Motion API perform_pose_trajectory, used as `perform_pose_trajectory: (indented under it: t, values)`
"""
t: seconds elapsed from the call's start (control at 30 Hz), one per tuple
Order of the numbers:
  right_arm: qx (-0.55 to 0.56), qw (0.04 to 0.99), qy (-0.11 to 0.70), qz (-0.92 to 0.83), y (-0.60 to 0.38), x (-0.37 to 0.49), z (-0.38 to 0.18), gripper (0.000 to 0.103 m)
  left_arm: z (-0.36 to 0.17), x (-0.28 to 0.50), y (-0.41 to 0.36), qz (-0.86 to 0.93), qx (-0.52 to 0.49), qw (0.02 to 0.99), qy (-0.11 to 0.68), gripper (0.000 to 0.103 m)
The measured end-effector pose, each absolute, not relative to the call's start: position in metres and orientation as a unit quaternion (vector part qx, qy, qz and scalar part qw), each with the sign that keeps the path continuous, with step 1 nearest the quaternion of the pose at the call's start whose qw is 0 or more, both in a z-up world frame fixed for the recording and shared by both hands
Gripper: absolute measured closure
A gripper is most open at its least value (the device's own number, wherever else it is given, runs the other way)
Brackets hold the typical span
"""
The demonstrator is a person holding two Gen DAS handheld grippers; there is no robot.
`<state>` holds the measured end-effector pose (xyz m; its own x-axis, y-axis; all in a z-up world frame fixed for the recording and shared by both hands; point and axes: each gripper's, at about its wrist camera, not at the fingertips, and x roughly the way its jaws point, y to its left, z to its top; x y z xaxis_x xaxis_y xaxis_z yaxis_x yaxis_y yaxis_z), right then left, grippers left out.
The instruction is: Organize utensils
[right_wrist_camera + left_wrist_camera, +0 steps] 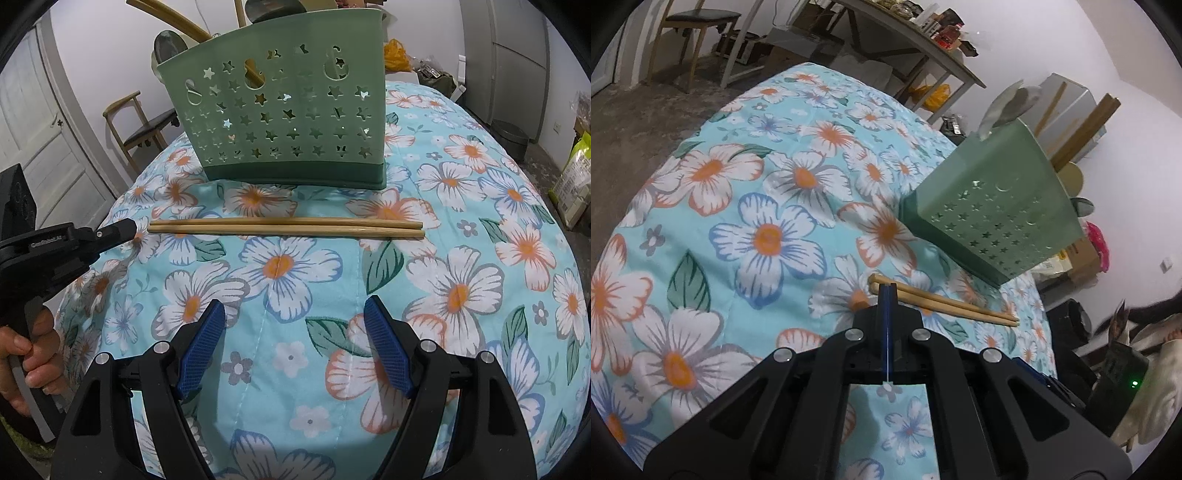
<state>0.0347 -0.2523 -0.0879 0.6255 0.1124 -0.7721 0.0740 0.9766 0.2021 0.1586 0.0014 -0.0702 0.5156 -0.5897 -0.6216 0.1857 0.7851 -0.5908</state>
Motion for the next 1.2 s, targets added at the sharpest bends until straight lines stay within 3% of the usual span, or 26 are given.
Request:
perform_pose_trajectory:
  t: [0.07,0.17,0.2,0.33,0.43,0.5,1.07,1.2]
  values:
    - [0.109,0.895,0.432,0.01,-0.252,0.034,-0.088,0.027,-0.072,0.162,0.002,-0.231,-0.244,0.831,0.444,0.101]
    - [0.109,0.895,0.432,0.01,-0.253,0.033,-0.088,0.027,-0.077,0.168,0.002,-0.222,-0.256,0.822,0.457,0.078]
    - [0.109,0.895,0.432,0.011,-0.253,0.033,-0.088,0.027,-0.079,0.173,0.002,-0.222,-0.263,0.817,0.462,0.076]
    - [0.112,0.895,0.432,0.011,-0.253,0.033,-0.089,0.027,-0.09,0.184,0.001,-0.22,-0.286,0.805,0.472,0.076]
    - [0.113,0.895,0.431,0.013,-0.252,0.033,-0.089,0.027,-0.092,0.186,0.001,-0.218,-0.296,0.803,0.469,0.083]
    - [0.114,0.895,0.431,0.013,-0.253,0.033,-0.089,0.027,-0.095,0.187,0.001,-0.217,-0.298,0.8,0.474,0.093]
    - [0.128,0.897,0.424,0.009,-0.257,0.022,-0.081,0.027,-0.071,0.131,0.029,-0.259,-0.292,0.794,0.466,0.096]
    - [0.131,0.9,0.415,0.009,-0.26,0.017,-0.073,0.027,-0.079,0.12,0.038,-0.264,-0.281,0.77,0.509,0.096]
